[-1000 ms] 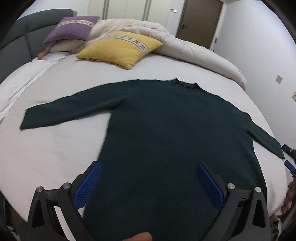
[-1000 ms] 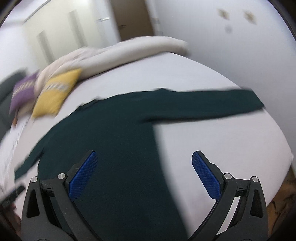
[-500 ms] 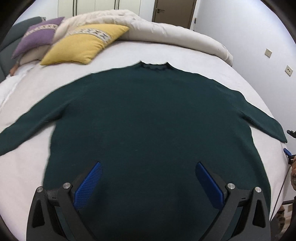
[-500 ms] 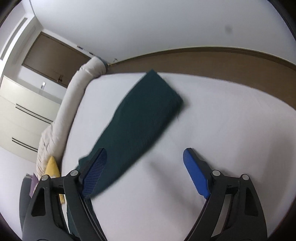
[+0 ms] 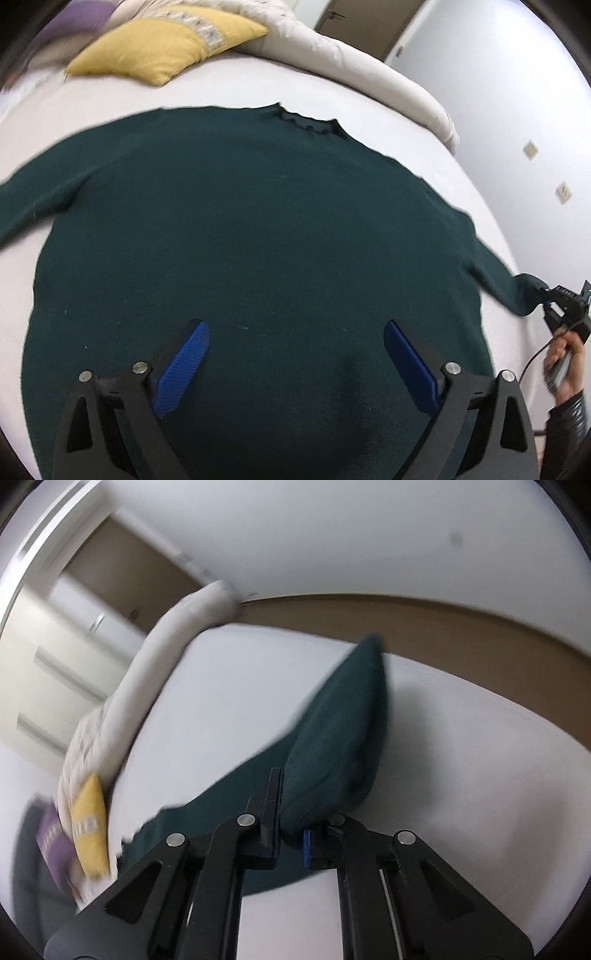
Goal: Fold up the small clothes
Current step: 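Grasp the sweater sleeve cuff with the right gripper and lift it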
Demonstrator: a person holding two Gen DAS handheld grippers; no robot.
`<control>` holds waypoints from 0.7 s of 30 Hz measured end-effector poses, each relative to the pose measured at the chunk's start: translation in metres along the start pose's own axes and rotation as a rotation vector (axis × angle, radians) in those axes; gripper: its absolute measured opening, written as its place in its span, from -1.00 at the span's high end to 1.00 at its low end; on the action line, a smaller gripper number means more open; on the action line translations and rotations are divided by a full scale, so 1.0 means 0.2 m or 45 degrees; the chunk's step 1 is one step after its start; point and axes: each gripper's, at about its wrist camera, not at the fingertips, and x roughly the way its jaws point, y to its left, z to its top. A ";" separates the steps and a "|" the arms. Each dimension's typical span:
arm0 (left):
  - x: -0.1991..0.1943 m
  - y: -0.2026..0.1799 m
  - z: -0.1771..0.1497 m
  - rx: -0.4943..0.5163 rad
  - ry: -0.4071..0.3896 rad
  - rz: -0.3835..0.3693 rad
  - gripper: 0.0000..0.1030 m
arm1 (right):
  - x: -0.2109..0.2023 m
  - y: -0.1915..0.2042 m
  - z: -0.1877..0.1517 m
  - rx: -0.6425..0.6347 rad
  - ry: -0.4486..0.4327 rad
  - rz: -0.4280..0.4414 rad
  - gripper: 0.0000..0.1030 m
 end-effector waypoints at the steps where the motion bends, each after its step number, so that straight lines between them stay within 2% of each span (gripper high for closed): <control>1: -0.01 0.03 0.01 -0.028 -0.005 -0.017 -0.88 | 0.01 0.16 -0.03 -0.086 0.023 0.034 0.87; 5: -0.09 0.14 0.04 -0.085 -0.052 -0.048 -0.88 | 0.15 0.73 -0.21 -0.386 0.105 0.136 0.87; 10: -0.16 0.30 0.07 -0.157 -0.099 -0.073 -0.88 | 0.35 1.37 -0.70 -0.706 0.245 0.239 0.87; 13: -0.20 0.41 0.09 -0.202 -0.121 -0.066 -0.88 | 0.42 1.57 -1.00 -0.794 0.328 0.270 0.87; 16: -0.20 0.50 0.10 -0.244 -0.128 -0.048 -0.88 | 0.49 1.71 -1.29 -0.896 0.388 0.242 0.86; 18: -0.18 0.55 0.11 -0.266 -0.128 -0.038 -0.88 | 0.55 1.74 -1.44 -0.934 0.440 0.222 0.77; 19: -0.18 0.56 0.11 -0.276 -0.126 -0.037 -0.88 | 0.49 1.70 -1.56 -0.940 0.451 0.218 0.72; 20: -0.17 0.57 0.12 -0.284 -0.123 -0.038 -0.88 | 0.50 1.68 -1.60 -0.936 0.469 0.226 0.56; 21: -0.16 0.58 0.12 -0.285 -0.122 -0.040 -0.88 | 0.50 1.66 -1.63 -0.925 0.481 0.242 0.19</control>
